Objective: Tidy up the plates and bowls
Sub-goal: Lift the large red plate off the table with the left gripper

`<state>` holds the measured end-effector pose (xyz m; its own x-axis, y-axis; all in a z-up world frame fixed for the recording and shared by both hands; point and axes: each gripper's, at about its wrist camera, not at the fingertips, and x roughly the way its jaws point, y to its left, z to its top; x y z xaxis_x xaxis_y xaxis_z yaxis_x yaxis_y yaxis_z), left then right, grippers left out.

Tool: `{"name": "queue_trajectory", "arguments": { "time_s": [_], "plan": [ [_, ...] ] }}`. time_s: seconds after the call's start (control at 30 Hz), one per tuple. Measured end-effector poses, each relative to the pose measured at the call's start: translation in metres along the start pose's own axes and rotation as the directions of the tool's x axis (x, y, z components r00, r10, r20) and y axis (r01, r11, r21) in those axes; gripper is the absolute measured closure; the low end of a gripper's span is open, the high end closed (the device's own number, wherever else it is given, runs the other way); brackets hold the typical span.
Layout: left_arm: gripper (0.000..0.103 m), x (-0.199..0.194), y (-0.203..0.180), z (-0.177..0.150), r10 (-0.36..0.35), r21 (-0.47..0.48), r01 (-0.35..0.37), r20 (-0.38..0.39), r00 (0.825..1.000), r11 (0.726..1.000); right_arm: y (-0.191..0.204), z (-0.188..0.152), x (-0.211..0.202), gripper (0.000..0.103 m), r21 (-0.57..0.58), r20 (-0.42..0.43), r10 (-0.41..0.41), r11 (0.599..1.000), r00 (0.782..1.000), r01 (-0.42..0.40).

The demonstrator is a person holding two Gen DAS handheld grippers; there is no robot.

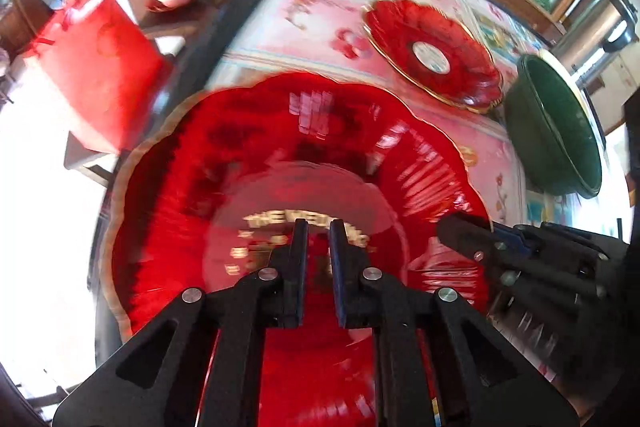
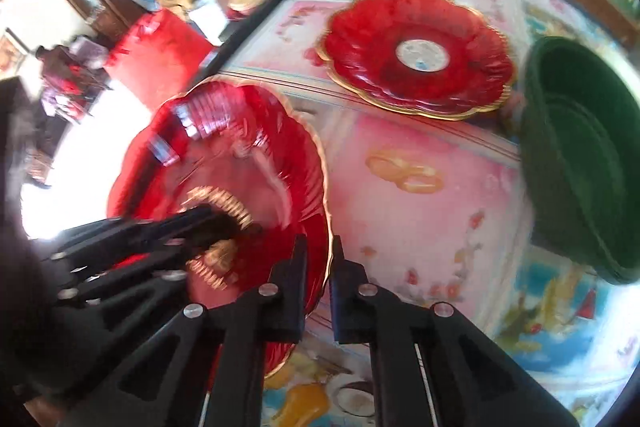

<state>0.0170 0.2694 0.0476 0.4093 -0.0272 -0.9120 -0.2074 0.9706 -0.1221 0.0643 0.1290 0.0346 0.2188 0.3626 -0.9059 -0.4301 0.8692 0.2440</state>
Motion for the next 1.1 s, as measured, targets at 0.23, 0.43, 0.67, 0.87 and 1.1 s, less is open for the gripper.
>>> {"name": "queue_trajectory", "arguments": {
  "time_s": [0.23, 0.43, 0.67, 0.87, 1.1],
  "plan": [
    [0.092, -0.03, 0.049, -0.008, 0.026, -0.117, -0.021, 0.043, 0.999, 0.993, -0.009, -0.002, -0.006, 0.096, 0.016, -0.008, 0.019, 1.0, 1.0, -0.019],
    [0.06, -0.026, 0.076, -0.016, -0.08, -0.192, 0.081, 0.011, 0.997, 0.978, -0.007, -0.003, -0.005, 0.096, 0.014, -0.012, 0.018, 1.0, 1.0, -0.018],
    [0.059, -0.037, 0.079, -0.015, -0.102, -0.199, 0.109, 0.044, 0.994, 0.974, -0.007, 0.0, -0.002, 0.096, 0.021, -0.017, 0.026, 0.999, 1.0, -0.026],
    [0.06, -0.042, 0.079, -0.014, -0.095, -0.175, 0.096, 0.015, 0.995, 0.98, -0.007, 0.0, -0.002, 0.096, 0.021, -0.014, 0.029, 0.999, 0.999, -0.028],
    [0.025, -0.057, 0.091, -0.02, -0.037, -0.201, 0.048, 0.06, 0.998, 0.979, -0.009, -0.001, -0.002, 0.096, 0.024, -0.018, 0.031, 0.999, 0.999, -0.031]
  ]
}}
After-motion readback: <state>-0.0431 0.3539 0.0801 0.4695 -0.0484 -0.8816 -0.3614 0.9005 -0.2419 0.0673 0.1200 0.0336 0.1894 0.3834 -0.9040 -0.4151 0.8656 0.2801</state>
